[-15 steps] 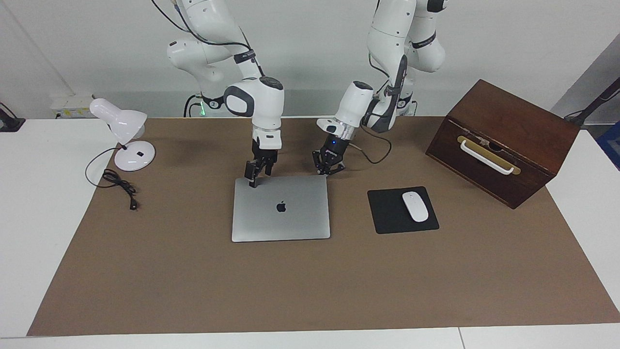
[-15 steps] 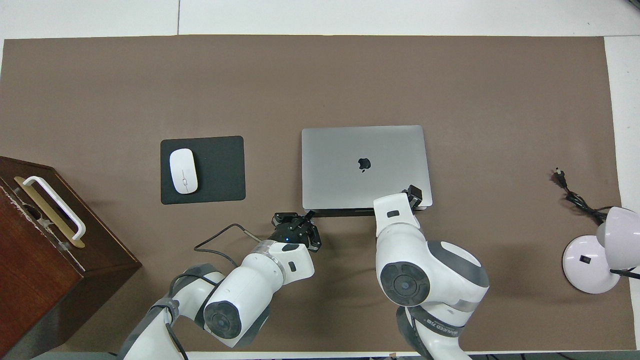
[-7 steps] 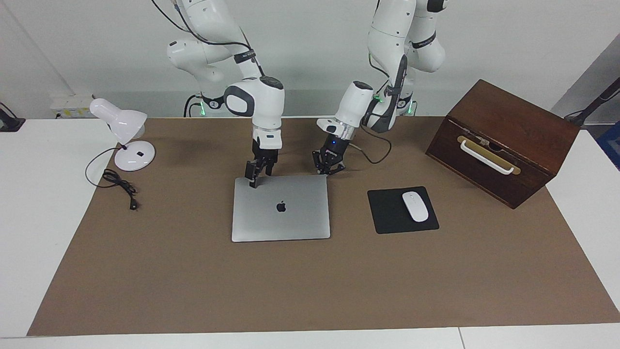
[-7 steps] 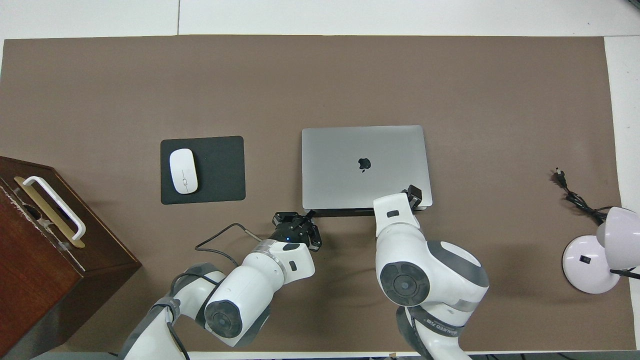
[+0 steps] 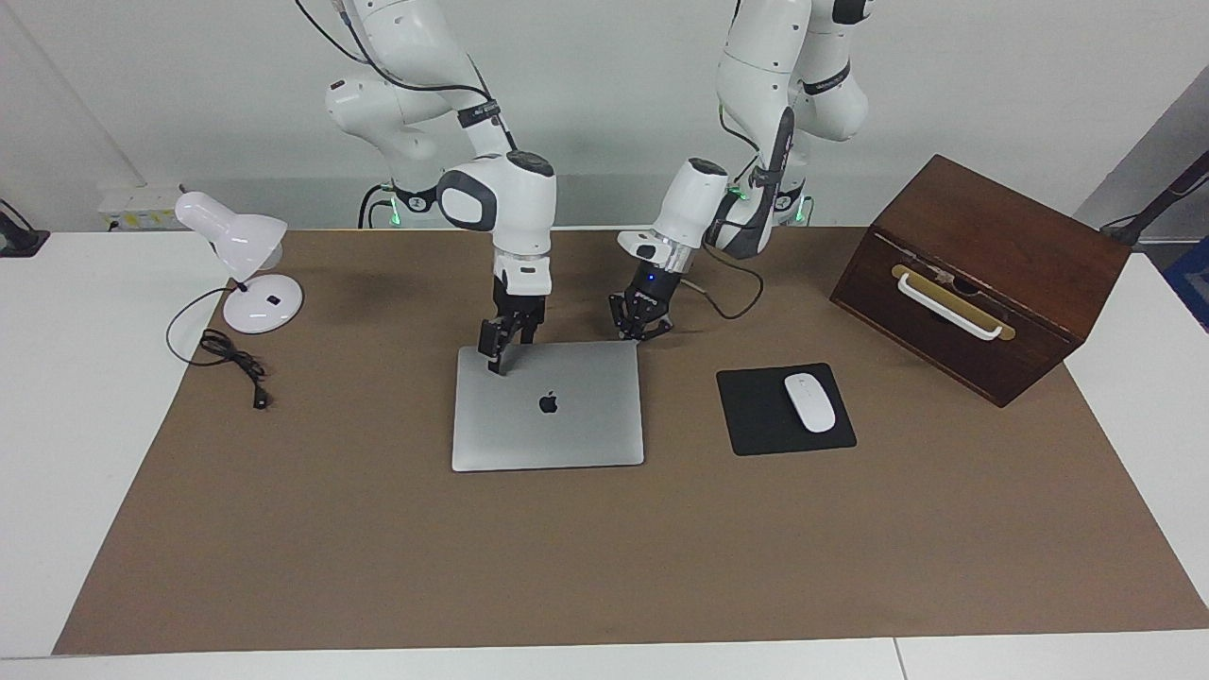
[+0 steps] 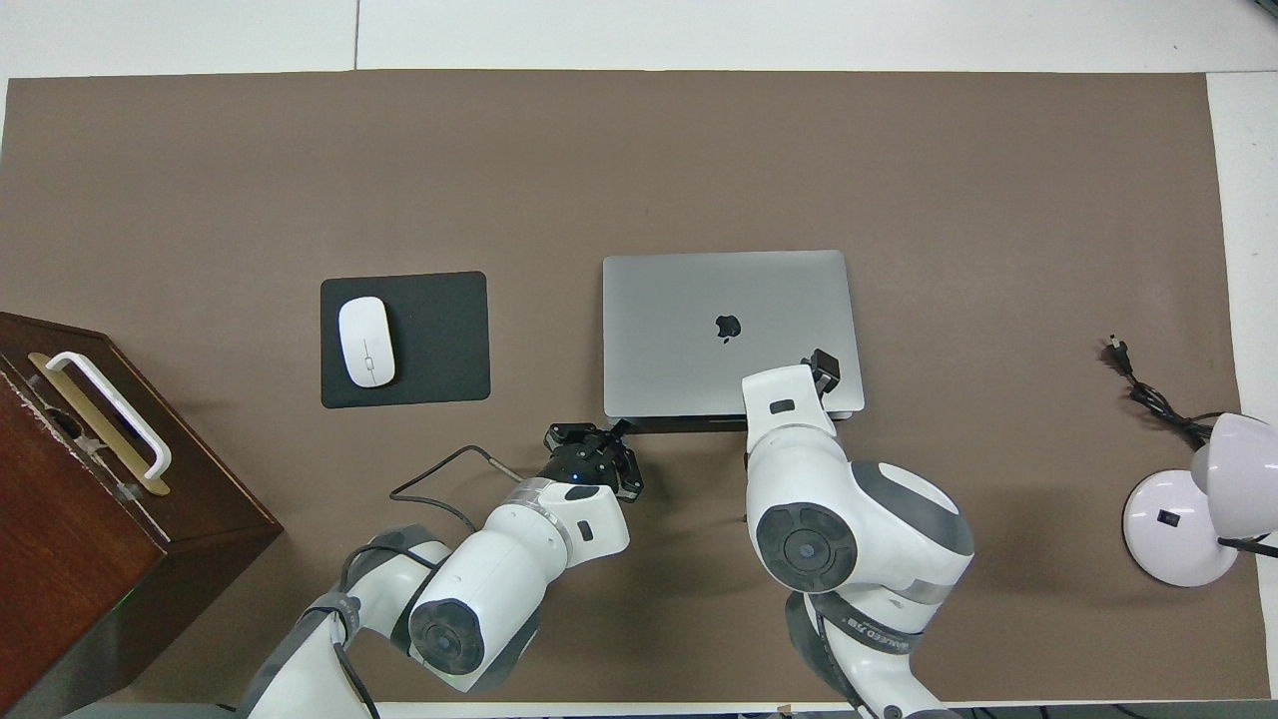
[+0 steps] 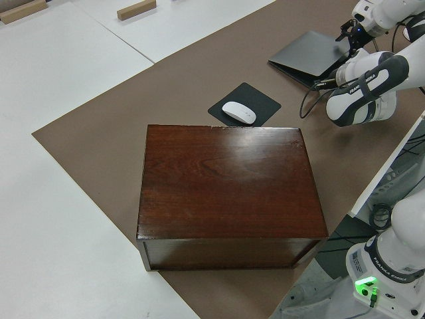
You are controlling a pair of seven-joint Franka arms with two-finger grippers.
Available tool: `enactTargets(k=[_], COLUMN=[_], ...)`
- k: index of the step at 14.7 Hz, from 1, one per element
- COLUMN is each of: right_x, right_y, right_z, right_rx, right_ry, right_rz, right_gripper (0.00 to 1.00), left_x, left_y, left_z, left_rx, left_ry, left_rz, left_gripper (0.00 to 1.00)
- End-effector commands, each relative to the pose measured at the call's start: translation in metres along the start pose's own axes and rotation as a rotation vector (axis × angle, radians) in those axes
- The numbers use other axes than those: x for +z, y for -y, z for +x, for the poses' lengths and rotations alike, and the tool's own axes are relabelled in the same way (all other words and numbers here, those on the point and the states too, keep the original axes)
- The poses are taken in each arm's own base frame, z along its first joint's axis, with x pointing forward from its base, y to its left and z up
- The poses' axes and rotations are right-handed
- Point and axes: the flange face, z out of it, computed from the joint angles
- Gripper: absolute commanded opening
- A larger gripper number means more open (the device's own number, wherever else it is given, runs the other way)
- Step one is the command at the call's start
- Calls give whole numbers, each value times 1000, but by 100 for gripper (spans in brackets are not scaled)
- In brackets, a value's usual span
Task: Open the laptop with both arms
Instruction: 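Lift the laptop lid upward and away with the right gripper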
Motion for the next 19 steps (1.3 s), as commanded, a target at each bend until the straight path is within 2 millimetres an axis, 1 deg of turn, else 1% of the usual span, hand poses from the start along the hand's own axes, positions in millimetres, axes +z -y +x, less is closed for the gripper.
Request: enactTargets(k=[1,3,5,6,7,13,16,18,19], right_x=[4,3,5,6,5,1,-2,-8,-14], right_y=[-9,-13,-19,-18,-24,-50,-56,-68,-81], right_z=[6,11,11,11,13,34,40,46,50], right_rx=[3,7,15,17,23,27,30,32,36], right_ry=[-22,-28,-31,-31,-36,-60,-68,-54,-39], right_rz=[-16,-20,-23,-21,-26,-51,-61,-77,-91], right_gripper=[100,100,100,100,100,100,100,100,100], left_x=[19,19,20,21,22,22,24,24,24], left_y=[-1,-1,-1,-1,-1,-1,-1,-1,-1], left_z=[2,2,2,1,1,3,1,4,4], left_rx=[12,12,12,12,12,12,13,13,13], left_ry=[-6,-6,-4,-1,-3,-7,-1,-6,-7], left_rz=[4,4,5,5,5,4,5,4,4], left_gripper=[0,0,0,0,0,0,0,0,0])
